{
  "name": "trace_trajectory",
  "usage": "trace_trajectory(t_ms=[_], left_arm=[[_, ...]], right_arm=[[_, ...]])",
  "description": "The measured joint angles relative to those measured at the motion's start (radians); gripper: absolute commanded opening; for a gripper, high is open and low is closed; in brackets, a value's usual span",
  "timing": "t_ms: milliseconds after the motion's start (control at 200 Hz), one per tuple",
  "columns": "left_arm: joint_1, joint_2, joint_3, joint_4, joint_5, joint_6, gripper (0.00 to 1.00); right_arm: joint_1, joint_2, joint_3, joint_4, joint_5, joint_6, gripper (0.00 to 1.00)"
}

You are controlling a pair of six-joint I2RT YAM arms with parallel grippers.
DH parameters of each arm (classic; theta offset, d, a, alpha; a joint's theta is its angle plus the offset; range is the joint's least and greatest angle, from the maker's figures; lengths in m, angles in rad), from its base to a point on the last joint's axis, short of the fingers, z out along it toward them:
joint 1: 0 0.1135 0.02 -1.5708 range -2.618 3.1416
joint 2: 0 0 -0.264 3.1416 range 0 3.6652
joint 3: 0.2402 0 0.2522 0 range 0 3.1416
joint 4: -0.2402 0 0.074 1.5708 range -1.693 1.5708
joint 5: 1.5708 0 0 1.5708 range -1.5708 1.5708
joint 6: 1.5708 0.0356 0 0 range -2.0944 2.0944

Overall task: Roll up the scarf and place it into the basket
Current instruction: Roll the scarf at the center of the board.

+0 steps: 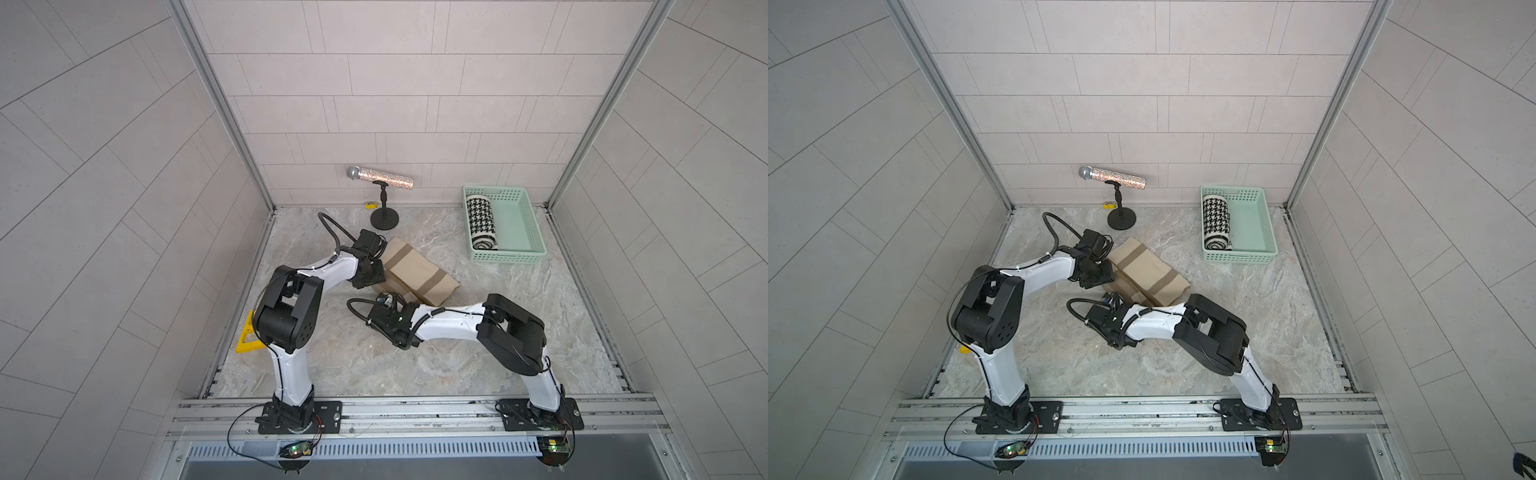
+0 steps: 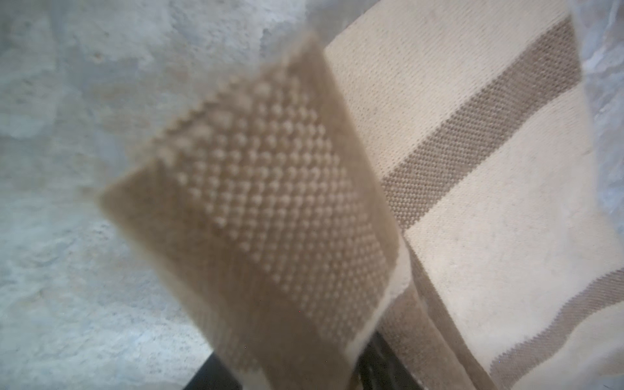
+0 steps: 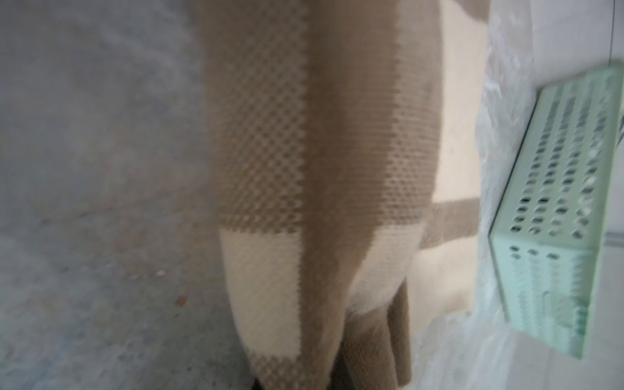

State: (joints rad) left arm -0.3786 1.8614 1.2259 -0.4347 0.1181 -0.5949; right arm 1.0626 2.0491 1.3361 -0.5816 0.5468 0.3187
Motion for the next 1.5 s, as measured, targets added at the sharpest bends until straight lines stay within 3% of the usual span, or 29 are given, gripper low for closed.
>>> trace_trajectory(t_ms=[60,220,400,631,981,1171,1496], left_arm=[[0.005,-0.029,0.0,-0.015,-0.013,-0.001,0.72],[0.047,-0.171,-0.031,-0.026,-0.043,-0.007,0.73],[0.101,-0.32,-0.11,-0.025,-0.046,-0.018,0.73],[0.101,-0.383,-0.215,-0.019,0.013,-0.018,0.71],[0.057,-0.38,-0.328,0.101,0.199,-0.047,0.7],[0.018,-0.311,-0.326,0.221,0.267,-0.079,0.7],[0.004,-0.172,-0.229,0.267,0.251,-0.114,0.71]], right_arm=[[-0.013,-0.017,-0.009,0.009,-0.039,0.006,0.0],[-0.038,-0.07,-0.038,0.038,-0.169,0.032,0.0],[-0.06,-0.165,-0.103,0.096,-0.436,0.102,0.0],[-0.161,-0.259,-0.232,0.24,-0.773,0.211,0.0],[-0.36,-0.306,-0.425,0.528,-1.185,0.388,0.0],[-0.415,-0.306,-0.483,0.647,-1.307,0.475,0.0],[-0.484,-0.262,-0.558,0.899,-1.458,0.639,0.0]])
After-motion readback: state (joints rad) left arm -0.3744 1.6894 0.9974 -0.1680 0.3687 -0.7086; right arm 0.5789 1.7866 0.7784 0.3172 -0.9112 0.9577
